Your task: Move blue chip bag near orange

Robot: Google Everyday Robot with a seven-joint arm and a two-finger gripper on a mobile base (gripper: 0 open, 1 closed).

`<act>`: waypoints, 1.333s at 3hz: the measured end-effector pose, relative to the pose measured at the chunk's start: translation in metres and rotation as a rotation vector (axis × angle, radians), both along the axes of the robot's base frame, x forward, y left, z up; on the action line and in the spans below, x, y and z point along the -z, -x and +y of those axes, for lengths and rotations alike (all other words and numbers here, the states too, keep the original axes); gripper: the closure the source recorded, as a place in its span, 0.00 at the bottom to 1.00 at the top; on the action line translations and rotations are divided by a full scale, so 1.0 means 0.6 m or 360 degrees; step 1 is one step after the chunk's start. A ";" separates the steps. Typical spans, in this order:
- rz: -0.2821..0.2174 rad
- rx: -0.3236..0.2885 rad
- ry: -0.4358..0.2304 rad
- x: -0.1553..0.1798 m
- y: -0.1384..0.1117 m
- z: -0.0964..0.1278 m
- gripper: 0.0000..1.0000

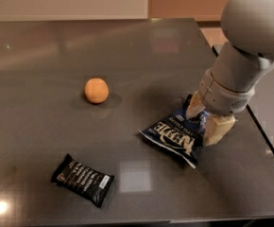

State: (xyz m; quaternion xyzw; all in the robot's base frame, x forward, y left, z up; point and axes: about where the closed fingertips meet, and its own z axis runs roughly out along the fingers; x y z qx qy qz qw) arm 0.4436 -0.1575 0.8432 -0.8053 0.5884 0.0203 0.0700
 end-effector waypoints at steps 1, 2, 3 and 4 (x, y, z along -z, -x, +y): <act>-0.0003 0.0012 -0.0006 -0.014 -0.005 0.002 0.65; -0.0037 0.0013 -0.0022 -0.041 -0.009 0.009 0.88; -0.0089 0.0002 -0.0046 -0.064 -0.022 0.028 1.00; -0.0142 -0.0043 -0.0081 -0.077 -0.041 0.066 1.00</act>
Offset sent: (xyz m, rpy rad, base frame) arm 0.0084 0.0097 0.0483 0.0262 -0.0498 -0.0099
